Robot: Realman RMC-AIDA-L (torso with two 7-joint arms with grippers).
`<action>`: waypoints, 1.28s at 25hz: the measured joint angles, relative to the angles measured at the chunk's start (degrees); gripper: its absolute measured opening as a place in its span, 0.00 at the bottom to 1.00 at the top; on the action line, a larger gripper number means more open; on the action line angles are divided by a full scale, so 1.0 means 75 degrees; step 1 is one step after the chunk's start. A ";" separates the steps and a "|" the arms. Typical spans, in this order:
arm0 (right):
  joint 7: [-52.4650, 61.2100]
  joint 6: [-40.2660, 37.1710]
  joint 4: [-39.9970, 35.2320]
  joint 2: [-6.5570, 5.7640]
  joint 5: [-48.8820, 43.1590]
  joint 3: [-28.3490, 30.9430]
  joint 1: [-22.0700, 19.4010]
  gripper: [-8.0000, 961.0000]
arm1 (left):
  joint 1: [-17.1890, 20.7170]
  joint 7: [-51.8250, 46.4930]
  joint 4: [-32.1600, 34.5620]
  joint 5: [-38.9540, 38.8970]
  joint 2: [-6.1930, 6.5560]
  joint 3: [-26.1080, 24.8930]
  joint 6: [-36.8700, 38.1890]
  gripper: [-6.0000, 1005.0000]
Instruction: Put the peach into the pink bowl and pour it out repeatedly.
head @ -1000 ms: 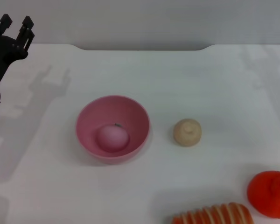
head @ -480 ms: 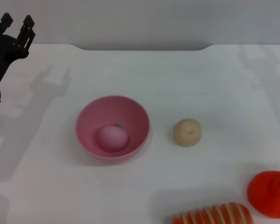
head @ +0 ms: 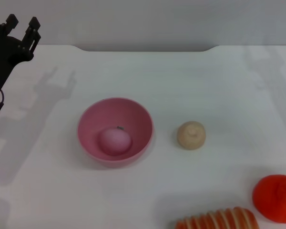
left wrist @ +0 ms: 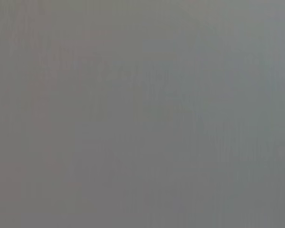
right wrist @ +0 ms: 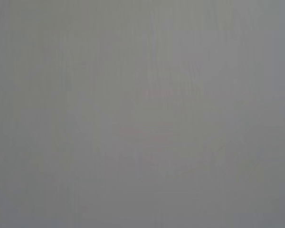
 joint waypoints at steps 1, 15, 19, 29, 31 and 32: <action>0.0007 0.0000 0.0000 0.0000 0.0000 -0.0003 0.0000 0.65 | 0.0000 0.0000 0.0000 0.0000 0.0000 0.0003 0.0000 0.55; 0.0062 -0.0069 -0.0043 0.0000 0.0008 0.0008 -0.0013 0.65 | -0.0012 0.0011 0.0009 -0.0003 0.0000 0.0010 0.0001 0.55; 0.0142 -0.0073 -0.0039 -0.0001 0.0061 0.0012 0.0005 0.65 | -0.0034 0.0012 0.0013 -0.0004 0.0000 0.0010 0.0000 0.55; 0.0188 -0.0082 -0.0015 0.0000 0.0077 0.0016 -0.0019 0.65 | -0.0047 0.0011 0.0012 -0.0004 0.0000 0.0011 -0.0011 0.55; 0.0190 -0.0083 -0.0015 0.0000 0.0079 0.0016 -0.0022 0.65 | -0.0047 0.0011 0.0012 -0.0005 0.0000 0.0013 -0.0018 0.55; 0.0191 -0.0084 -0.0015 0.0000 0.0081 0.0015 -0.0022 0.65 | -0.0047 0.0011 0.0012 -0.0005 0.0000 0.0015 -0.0020 0.55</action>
